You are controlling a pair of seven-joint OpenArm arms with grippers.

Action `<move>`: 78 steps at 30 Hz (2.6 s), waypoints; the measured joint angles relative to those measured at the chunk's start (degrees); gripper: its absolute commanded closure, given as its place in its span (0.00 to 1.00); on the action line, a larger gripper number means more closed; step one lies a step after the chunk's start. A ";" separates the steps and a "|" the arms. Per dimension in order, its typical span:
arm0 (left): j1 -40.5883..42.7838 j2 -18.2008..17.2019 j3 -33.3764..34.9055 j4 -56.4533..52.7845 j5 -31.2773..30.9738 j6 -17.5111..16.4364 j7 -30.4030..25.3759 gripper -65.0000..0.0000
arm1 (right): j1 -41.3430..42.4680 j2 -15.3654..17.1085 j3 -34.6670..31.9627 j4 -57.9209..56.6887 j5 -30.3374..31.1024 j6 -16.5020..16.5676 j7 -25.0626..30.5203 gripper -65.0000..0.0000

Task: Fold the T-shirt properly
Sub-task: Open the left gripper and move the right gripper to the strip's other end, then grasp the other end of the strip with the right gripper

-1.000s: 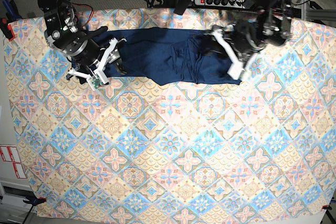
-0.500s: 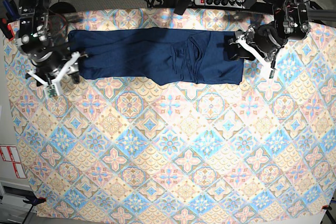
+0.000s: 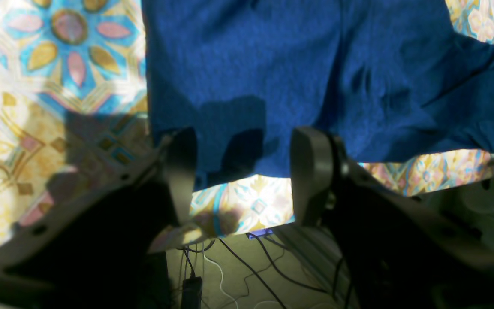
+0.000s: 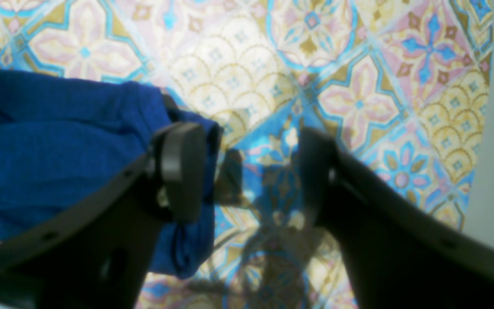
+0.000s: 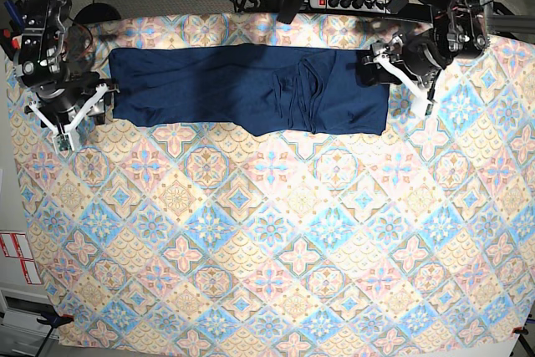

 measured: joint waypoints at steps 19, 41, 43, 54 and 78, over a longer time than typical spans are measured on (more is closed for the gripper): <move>0.11 2.40 -0.02 0.00 0.15 0.02 0.00 0.48 | -0.24 -0.02 -0.11 0.00 -0.02 -0.02 0.04 0.49; 0.02 3.04 0.15 0.00 0.02 0.00 0.20 0.65 | -0.02 0.00 -0.22 0.02 -0.02 -0.02 -1.79 0.49; 0.04 3.04 0.15 0.00 0.02 0.00 0.11 0.65 | 0.26 -0.02 -0.20 0.00 0.02 0.00 -4.11 0.49; 0.31 4.11 -0.11 0.00 0.00 0.00 -0.04 0.65 | 5.38 -0.11 -0.09 -6.80 1.66 -0.20 -12.59 0.34; -0.15 4.13 -0.11 -0.02 0.00 0.00 -0.02 0.64 | 10.80 -0.15 -0.07 -23.69 20.65 -0.24 -14.27 0.30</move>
